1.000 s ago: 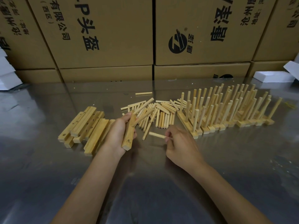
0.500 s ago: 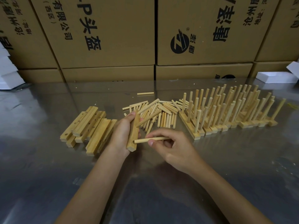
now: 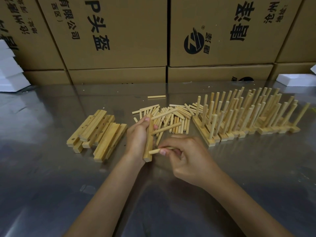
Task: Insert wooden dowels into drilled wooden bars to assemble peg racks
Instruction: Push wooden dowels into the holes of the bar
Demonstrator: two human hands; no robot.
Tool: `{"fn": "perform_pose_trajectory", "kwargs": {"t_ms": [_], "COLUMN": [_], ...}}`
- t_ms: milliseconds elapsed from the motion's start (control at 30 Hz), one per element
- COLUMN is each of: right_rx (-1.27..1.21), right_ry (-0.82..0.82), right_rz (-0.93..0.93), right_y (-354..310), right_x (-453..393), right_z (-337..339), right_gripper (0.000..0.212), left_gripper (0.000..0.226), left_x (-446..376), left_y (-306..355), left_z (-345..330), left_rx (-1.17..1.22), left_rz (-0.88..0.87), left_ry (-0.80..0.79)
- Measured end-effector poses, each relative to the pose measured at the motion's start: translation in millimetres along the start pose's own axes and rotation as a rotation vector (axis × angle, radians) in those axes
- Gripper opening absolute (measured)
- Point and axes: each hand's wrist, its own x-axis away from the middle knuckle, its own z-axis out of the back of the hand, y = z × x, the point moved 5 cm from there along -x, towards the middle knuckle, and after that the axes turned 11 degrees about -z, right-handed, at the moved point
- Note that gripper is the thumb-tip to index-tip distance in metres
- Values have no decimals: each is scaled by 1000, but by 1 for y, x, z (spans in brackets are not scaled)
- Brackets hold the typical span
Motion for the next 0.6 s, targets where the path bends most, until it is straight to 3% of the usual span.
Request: {"fn": "perform_pose_trajectory", "kwargs": {"t_ms": [367,467,533,600], "right_rx": [-69,-332,-627,-746], "right_ry": [-21,-88,-165,-183], "right_rz": [-129,-291,-435,-533], "right_y": [11,19,22,25], "right_x": [1,-1,-2,-1], "right_z": [-3,0,-1,-7], "right_gripper": [11,10,20,28], "left_gripper": [25,27,28,25], "left_x": [6,4,3,3], "left_y": [-2,4,7,10], "left_z": [-5,-6,-6,-4], "left_rx": [-61,-68,-25,-8], "left_rz": [-70,-105,-114,-127], "left_ry": [-29,-23,2,39]}}
